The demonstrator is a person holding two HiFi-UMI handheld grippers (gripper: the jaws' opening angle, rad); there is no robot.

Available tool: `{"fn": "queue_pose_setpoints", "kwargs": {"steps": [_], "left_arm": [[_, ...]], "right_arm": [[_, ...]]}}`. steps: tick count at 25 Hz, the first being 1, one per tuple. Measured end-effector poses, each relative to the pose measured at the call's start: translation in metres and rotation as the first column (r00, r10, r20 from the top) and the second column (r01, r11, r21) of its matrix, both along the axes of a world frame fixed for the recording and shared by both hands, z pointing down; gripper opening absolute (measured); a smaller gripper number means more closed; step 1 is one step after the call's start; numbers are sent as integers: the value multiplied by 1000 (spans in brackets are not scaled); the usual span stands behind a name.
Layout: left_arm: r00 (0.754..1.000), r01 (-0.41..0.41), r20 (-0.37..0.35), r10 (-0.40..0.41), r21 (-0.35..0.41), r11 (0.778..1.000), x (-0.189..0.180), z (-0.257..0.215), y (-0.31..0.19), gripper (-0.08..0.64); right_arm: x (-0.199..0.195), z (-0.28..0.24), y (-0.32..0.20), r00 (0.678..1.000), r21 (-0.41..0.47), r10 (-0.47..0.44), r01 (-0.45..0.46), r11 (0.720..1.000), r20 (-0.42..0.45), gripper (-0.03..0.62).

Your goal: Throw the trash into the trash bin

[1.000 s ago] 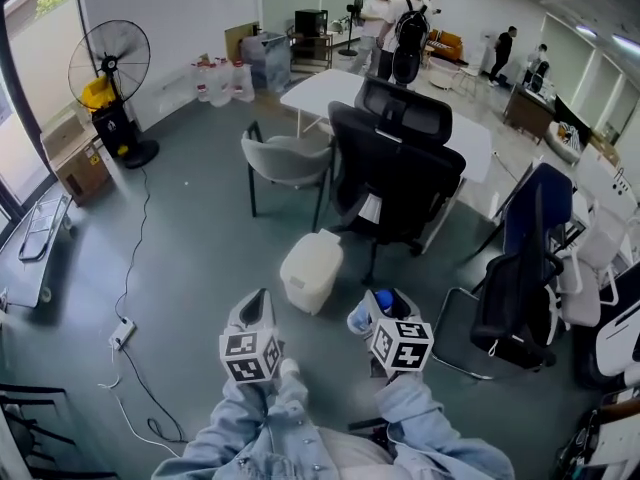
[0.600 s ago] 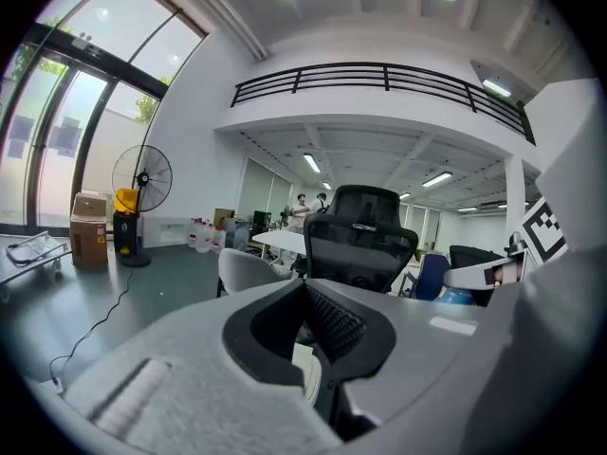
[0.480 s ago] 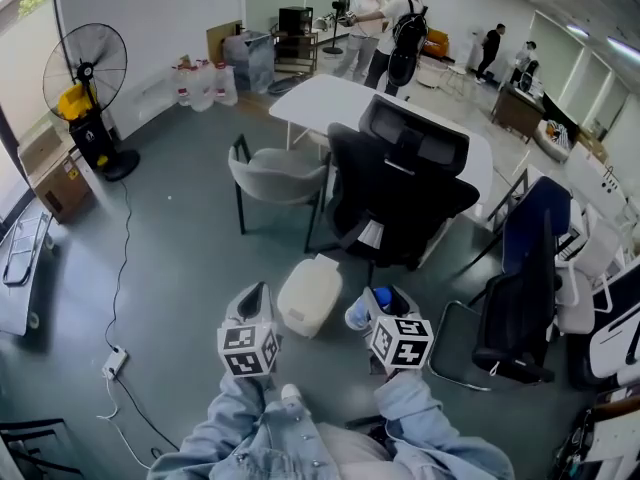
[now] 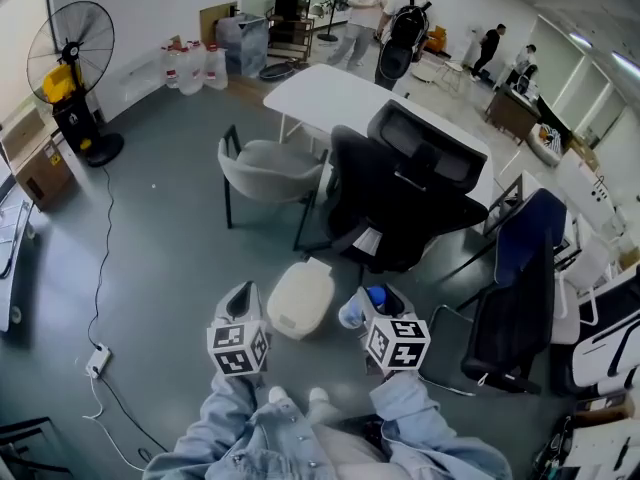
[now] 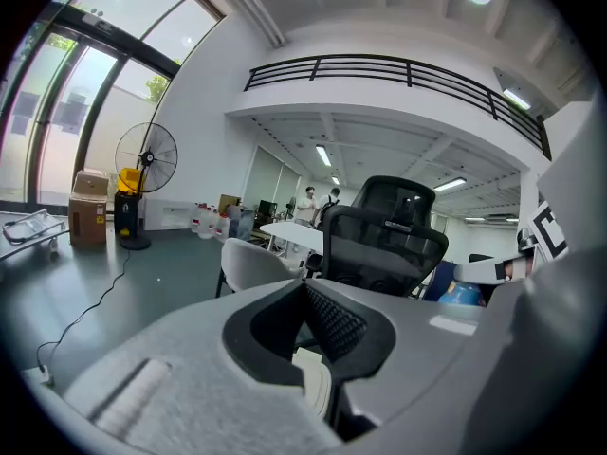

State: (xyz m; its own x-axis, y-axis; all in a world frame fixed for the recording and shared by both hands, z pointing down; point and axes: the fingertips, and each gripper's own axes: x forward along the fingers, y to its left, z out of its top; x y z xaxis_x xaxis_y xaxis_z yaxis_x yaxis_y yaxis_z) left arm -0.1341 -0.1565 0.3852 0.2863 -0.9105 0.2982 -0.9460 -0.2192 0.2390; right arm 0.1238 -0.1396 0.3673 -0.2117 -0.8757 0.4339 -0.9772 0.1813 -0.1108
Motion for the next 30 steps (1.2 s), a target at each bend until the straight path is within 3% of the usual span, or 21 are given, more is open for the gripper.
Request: {"fn": "queue_pose_setpoints", "kwargs": {"steps": [10,15,23,30], "left_arm": [[997,80,26,-79,-74,994,-18,28,-6,9],[996,81,53,-74,-132,988,-11,62,-6,9],[996,55,84,-36,-236,970,10,146,-7,9],[995,53,99,-23,-319,946,22,241,8,9]], "right_arm": [[4,24,-31,999,-41,-37,37,998,10,199],[21,55,-37,999,-75,-31,33,997,22,199],[34,142,-50,997,-144,-73,76,987,28,199],[45,224,-41,997,-193,-57,65,979,48,199]]}}
